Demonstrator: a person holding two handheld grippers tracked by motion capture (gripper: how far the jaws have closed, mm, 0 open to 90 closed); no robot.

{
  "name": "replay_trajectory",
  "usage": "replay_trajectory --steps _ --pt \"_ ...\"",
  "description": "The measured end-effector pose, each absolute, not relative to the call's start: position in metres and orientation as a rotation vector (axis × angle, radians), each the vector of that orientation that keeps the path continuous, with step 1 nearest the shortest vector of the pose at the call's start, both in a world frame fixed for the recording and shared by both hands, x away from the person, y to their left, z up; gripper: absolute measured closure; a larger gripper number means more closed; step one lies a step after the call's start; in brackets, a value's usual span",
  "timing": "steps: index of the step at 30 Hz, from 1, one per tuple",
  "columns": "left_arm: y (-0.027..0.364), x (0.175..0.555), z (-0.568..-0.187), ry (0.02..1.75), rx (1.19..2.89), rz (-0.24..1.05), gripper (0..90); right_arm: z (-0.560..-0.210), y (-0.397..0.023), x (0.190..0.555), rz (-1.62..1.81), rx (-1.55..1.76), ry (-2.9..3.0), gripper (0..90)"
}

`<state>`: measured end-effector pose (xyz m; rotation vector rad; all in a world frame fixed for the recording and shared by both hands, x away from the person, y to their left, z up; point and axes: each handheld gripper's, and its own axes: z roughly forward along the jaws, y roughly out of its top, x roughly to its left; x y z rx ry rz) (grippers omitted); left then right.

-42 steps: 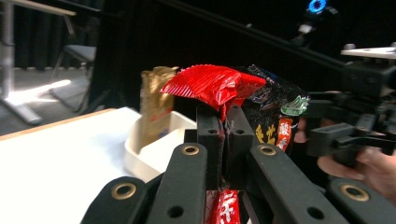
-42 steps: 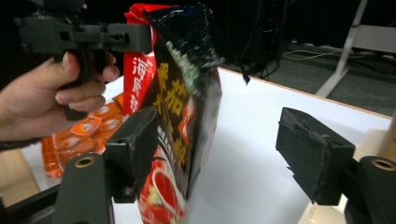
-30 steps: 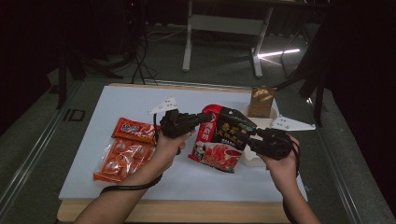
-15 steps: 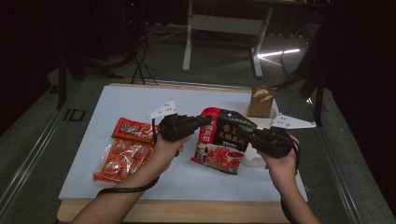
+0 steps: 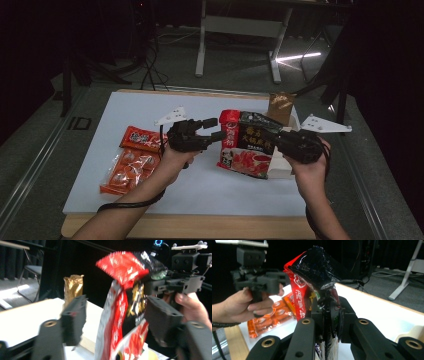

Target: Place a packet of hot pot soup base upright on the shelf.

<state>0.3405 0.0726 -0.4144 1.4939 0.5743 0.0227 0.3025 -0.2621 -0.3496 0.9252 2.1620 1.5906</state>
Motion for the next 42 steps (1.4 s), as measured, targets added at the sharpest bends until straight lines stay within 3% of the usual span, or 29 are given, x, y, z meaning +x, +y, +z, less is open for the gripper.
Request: replay_trajectory --steps 2,6,7,8,27,42 --pt "0.074 0.338 -0.415 0.558 1.52 0.025 15.1 -0.344 -0.267 0.304 1.601 0.928 2.141 78.9" --pt "0.075 0.336 -0.415 0.561 1.551 0.047 13.6 -0.338 -0.27 0.305 1.592 0.92 2.126 78.9" --pt "0.074 0.333 -0.416 0.566 1.595 0.073 4.9 -0.334 -0.273 0.307 1.586 0.921 2.115 78.8" --pt "0.074 0.332 -0.416 0.571 1.618 0.074 2.2 -0.333 -0.274 0.308 1.585 0.924 2.111 78.8" --pt "0.103 0.297 -0.435 0.582 1.746 0.167 1.6 -0.315 -0.297 0.335 1.523 0.968 2.016 78.7" --pt "0.127 0.274 -0.465 0.636 1.777 0.165 1.6 -0.317 -0.331 0.37 1.495 1.033 1.951 78.5"
